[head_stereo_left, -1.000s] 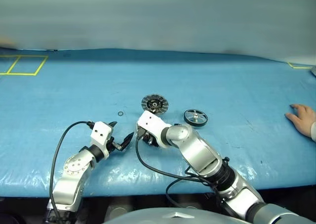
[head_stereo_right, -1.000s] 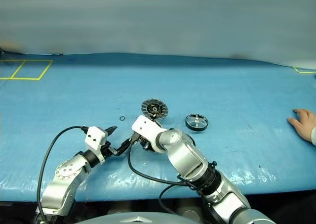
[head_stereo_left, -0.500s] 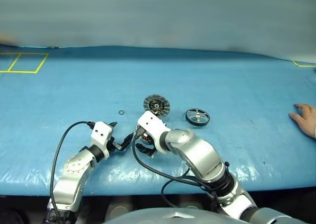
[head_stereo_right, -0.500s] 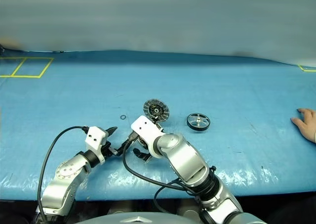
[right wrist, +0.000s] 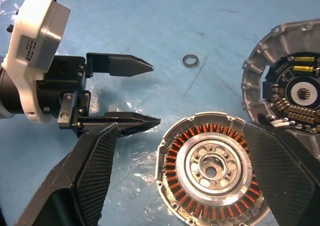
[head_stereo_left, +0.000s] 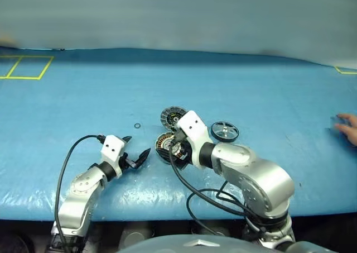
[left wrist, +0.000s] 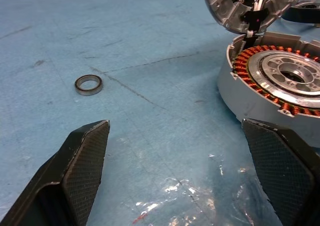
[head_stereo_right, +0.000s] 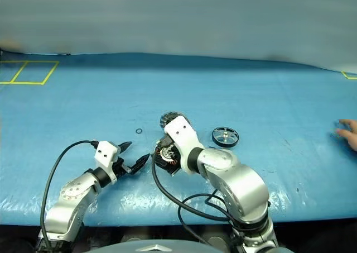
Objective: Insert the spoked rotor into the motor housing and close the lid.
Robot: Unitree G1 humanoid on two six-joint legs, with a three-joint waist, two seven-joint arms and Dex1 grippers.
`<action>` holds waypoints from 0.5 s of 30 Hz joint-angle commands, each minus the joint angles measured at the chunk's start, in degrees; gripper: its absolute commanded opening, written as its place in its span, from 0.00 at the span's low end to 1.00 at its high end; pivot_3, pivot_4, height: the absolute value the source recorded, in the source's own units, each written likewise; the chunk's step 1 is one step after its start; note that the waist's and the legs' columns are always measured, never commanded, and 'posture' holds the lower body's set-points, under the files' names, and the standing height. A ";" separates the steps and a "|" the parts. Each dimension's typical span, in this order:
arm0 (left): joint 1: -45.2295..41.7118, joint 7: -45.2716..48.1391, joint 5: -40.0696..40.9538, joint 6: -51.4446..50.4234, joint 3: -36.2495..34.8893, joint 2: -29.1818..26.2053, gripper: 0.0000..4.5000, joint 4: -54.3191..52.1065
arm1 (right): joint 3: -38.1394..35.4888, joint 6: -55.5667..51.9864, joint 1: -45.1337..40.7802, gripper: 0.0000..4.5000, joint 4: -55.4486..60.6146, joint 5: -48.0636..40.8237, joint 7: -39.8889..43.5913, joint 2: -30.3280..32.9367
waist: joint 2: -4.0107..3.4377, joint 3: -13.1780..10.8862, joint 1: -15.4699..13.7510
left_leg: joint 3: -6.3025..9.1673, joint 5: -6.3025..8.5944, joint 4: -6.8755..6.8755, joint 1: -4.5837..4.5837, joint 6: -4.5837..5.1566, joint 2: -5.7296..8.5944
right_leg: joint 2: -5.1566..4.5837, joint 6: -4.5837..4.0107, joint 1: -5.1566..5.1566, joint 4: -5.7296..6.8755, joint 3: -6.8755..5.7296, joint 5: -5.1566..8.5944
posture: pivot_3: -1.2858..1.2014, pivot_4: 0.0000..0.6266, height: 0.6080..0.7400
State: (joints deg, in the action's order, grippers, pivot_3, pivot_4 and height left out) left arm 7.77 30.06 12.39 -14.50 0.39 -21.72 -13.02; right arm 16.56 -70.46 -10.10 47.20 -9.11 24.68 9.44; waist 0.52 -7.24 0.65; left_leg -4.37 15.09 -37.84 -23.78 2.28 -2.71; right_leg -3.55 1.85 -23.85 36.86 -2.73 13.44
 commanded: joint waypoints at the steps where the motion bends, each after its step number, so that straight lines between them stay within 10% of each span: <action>1: -2.11 -2.20 0.47 0.33 -2.55 0.86 1.00 0.72 | -4.39 24.36 10.23 0.93 -3.19 -0.44 1.50 0.74 | 0.04 -0.05 0.02 | 0.04 0.02 -0.01 0.02 0.04 0.06 | 0.00 0.14 0.05 0.01 0.07 0.05 | 0.52 0.24 1.00; 6: -7.02 -3.02 -0.46 1.81 -3.10 1.30 1.00 6.67 | -6.29 49.69 21.40 0.93 -17.17 1.66 2.84 2.34 | 0.11 -0.15 0.19 | -0.03 0.03 -0.08 0.17 0.06 0.08 | 0.05 0.62 0.19 0.01 0.17 0.02 | 0.52 0.24 1.00; 15: -16.74 -3.46 -2.55 7.11 -2.85 1.75 1.00 21.91 | -4.60 60.95 27.06 0.93 -25.40 4.73 -0.21 2.66 | 0.20 -0.19 -0.41 | -0.06 -0.01 -0.16 0.19 0.08 0.08 | 0.05 0.35 0.21 0.08 0.27 -0.07 | 0.52 0.24 1.00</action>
State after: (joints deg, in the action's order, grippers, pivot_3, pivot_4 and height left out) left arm -7.92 26.32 10.18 -9.49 -2.17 -20.14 7.93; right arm 11.94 -11.53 17.05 20.99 -4.58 25.06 12.40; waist 0.72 -7.43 0.24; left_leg -4.44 15.08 -38.01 -23.59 2.37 -2.63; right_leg -3.50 2.21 -23.65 36.93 -2.45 13.36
